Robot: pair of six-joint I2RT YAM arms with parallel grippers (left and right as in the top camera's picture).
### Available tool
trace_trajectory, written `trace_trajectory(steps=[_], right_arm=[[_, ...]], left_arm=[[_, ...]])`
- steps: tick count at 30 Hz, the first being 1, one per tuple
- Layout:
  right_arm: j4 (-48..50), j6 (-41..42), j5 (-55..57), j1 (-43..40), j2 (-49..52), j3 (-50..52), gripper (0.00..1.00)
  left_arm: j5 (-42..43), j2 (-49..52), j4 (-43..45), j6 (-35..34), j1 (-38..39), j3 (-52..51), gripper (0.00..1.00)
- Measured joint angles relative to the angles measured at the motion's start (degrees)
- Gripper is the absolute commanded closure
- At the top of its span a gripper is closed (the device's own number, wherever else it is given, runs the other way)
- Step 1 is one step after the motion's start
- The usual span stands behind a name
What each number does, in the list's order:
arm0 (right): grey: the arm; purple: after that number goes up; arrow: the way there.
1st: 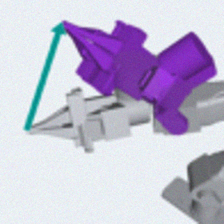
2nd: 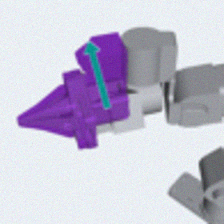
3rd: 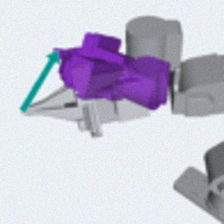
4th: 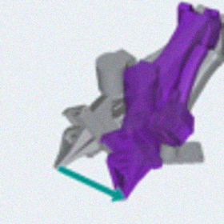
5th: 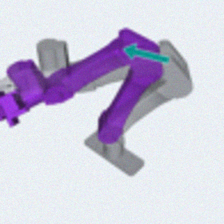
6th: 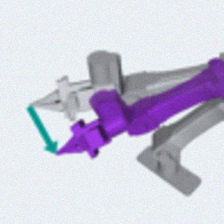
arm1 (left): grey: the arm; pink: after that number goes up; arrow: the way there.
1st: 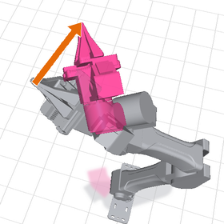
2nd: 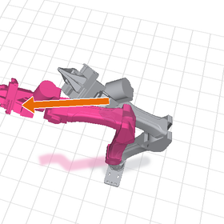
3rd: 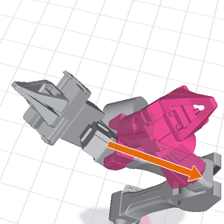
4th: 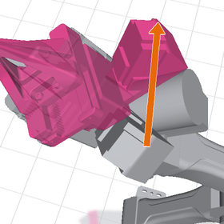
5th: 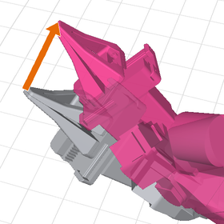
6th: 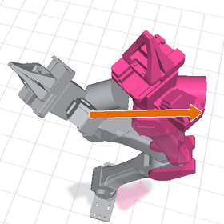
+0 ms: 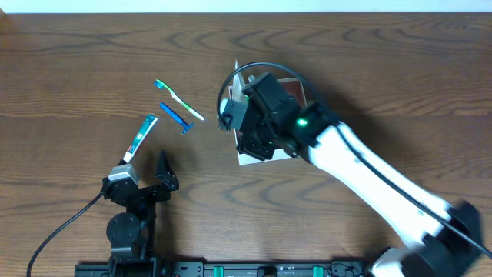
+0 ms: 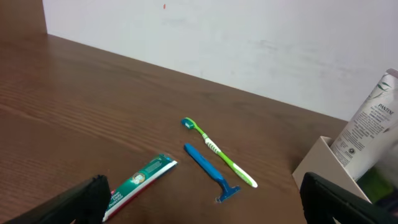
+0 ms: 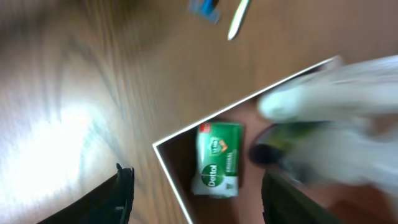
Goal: Pack container
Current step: 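Lower the soap bar into the box and open the right gripper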
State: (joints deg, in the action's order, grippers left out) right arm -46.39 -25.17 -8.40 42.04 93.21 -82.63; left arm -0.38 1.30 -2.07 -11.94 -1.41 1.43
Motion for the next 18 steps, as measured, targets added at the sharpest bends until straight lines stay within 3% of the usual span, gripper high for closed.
trace_trajectory(steps=[2,8,13,18], right_arm=[[-0.46,3.08,1.09,-0.09,-3.54,-0.66,0.2],[-3.93,18.1,8.37,-5.35,-8.09,-1.31,0.21],[-8.26,30.21,11.06,-13.35,-5.42,-1.31,0.19],[-9.57,36.5,11.47,-18.27,-1.7,-1.31,0.2]], left_arm=[[0.0,0.0,0.0,0.0,0.0,0.0,0.02],[0.0,0.0,0.0,-0.02,0.0,0.0,0.02],[0.0,0.0,0.0,0.0,0.0,0.0,0.02],[0.02,0.0,0.0,0.0,0.0,0.0,0.02]])
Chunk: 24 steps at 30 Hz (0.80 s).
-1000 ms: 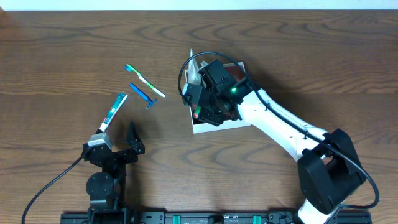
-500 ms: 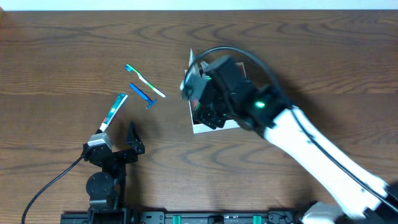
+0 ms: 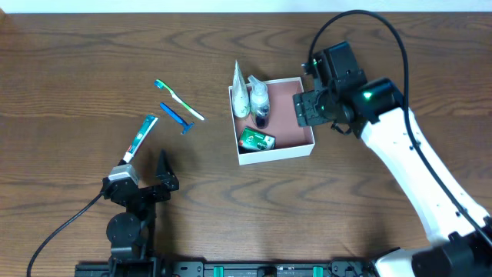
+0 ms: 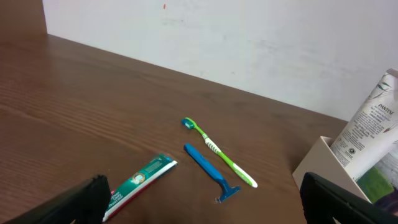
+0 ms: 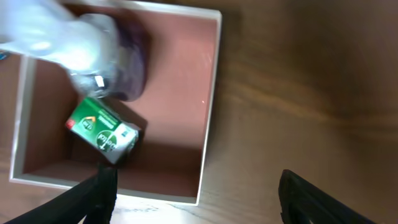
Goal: Pack container
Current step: 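Lower the soap bar into the box and open the right gripper, then withdraw the right gripper from the box to the upper right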
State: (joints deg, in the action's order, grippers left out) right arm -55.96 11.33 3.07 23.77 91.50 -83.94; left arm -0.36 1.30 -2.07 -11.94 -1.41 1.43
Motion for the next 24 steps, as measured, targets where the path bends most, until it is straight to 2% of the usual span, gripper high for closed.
trace_trajectory(steps=[11,24], right_arm=[[-0.44,5.77,-0.92,-0.79,10.49,0.02,0.23],[0.0,6.51,0.42,-0.98,11.1,0.2,0.23]], left_arm=[[-0.02,0.0,0.0,0.0,0.0,0.0,0.02],[-0.02,0.0,0.0,0.0,0.0,0.0,0.02]])
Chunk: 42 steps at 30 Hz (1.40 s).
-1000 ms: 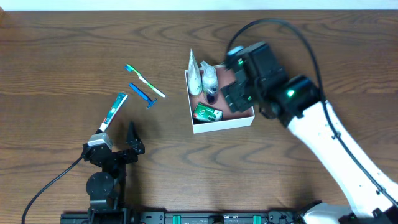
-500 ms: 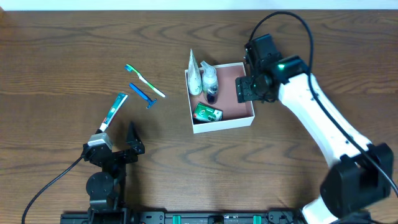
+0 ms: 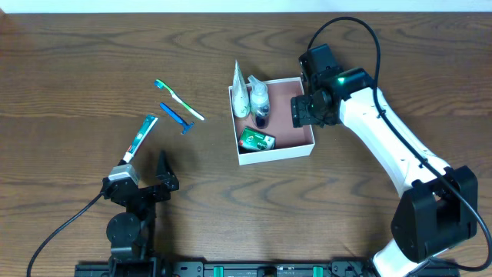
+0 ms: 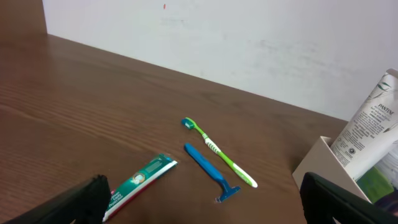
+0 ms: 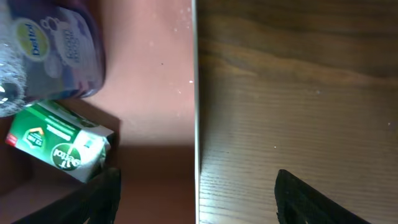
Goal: Pack container
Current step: 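Withdraw the right gripper from the box to the upper right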
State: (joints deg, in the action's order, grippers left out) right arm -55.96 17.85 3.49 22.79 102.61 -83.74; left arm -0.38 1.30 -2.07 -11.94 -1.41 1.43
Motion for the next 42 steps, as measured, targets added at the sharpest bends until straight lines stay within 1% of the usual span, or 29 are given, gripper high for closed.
trace_trajectory(steps=[14,17,20,34,39,42], right_arm=[[-0.5,0.0,0.17,-0.55,0.04,5.68,0.24],[-1.03,-0.02,0.15,-0.55,0.04,6.73,0.28],[-2.51,0.17,0.04,-0.55,0.09,7.28,0.3],[-5.03,0.22,-0.81,-0.55,0.09,7.37,0.3],[-4.92,0.22,-1.4,-0.55,0.09,7.37,0.27],[-2.97,0.2,-1.64,-0.55,0.09,7.41,0.25]], left_arm=[[0.0,0.0,0.0,-0.02,0.0,0.0,0.02],[0.0,0.0,0.0,0.0,0.0,0.0,0.02],[0.0,0.0,0.0,0.0,0.0,0.0,0.02],[0.0,0.0,0.0,0.0,0.0,0.0,0.02],[0.0,0.0,0.0,0.0,0.0,0.0,0.02],[0.0,0.0,0.0,0.0,0.0,0.0,0.02]])
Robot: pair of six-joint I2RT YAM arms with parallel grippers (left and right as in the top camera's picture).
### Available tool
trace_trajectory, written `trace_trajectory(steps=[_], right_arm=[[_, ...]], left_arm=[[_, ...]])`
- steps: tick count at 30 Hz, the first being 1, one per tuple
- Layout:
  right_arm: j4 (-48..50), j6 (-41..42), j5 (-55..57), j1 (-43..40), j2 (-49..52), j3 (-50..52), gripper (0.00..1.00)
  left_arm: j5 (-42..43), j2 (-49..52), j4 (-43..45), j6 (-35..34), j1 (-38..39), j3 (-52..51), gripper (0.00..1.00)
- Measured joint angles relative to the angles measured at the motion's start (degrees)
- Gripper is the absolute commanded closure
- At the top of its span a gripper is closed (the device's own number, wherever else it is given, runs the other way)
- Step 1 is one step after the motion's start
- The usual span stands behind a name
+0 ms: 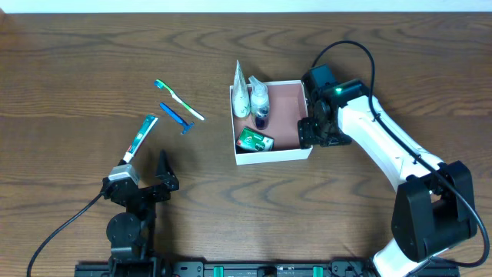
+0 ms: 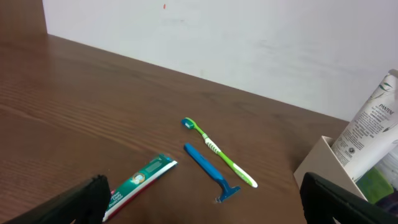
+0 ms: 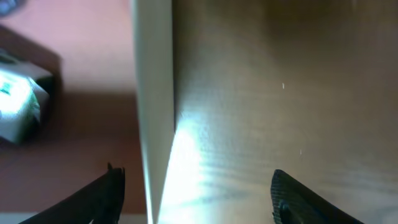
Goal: Pack container
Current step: 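Withdraw the right gripper from the box to the upper right, then reach the left gripper to the teal toothpaste tube and grasp it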
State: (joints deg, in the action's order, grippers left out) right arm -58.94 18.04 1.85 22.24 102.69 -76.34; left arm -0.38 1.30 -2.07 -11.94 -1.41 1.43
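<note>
The white box [image 1: 273,156] with a reddish floor holds a white shampoo tube [image 1: 241,92], a clear bottle [image 1: 259,96], a purple pouch [image 1: 262,117] and a green soap box [image 1: 254,139]. My right gripper [image 1: 314,132] is open and low at the box's right wall, near its front corner. In the right wrist view the gripper [image 3: 199,199] has the wall [image 3: 154,93] between its fingers. A green toothbrush [image 1: 178,99], a blue razor [image 1: 177,117] and a toothpaste tube [image 1: 140,137] lie on the table to the left. My left gripper [image 1: 146,185] rests open near the front edge.
The left wrist view shows the toothbrush [image 2: 219,152], razor [image 2: 210,172] and toothpaste [image 2: 142,179] ahead of the left gripper [image 2: 199,208], with the box's corner [image 2: 317,165] at the right. A black cable [image 1: 346,54] loops above the right arm.
My right gripper has moved from the upper part of the box's right wall down toward its front right corner, and it now sits closer to the wall. The left arm is unchanged.
My right gripper was open over the left part of the box, by the tube and bottle. Then it was to the right of the box, with the items standing inside. Then it was over the right wall, and now low astride it.
</note>
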Motion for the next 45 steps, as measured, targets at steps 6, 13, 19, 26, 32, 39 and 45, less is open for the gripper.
trace_trajectory(steps=[6,13,19,26,32,39,45], right_arm=[[3.02,-0.07,-1.68,-0.02,0.0,-0.39,0.2],[0.17,-0.5,-2.69,-1.7,-0.33,-8.83,0.01],[-3.02,-2.43,-2.99,-8.09,-4.46,-16.74,0.01],[-4.61,-3.3,-4.24,-23.43,-9.01,-18.75,0.01],[-9.05,-3.52,-4.48,-31.63,-8.81,-18.75,0.01],[-11.21,-3.61,-4.87,-32.09,-8.81,-18.75,0.01],[-11.3,-3.61,-4.9,-32.09,-8.81,-18.75,0.01]], left_arm=[[0.0,0.0,0.02,0.0,0.0,0.0,0.02],[0.02,0.0,0.02,-0.02,0.0,0.0,0.02],[0.0,0.0,0.0,0.0,0.0,0.0,0.02],[0.0,0.0,0.0,-0.02,0.0,0.0,0.02],[0.0,0.0,0.02,-0.02,0.0,0.0,0.02],[0.98,0.0,0.04,-0.02,0.0,0.0,0.02],[3.61,1.95,-9.09,-0.04,0.0,5.29,0.02]])
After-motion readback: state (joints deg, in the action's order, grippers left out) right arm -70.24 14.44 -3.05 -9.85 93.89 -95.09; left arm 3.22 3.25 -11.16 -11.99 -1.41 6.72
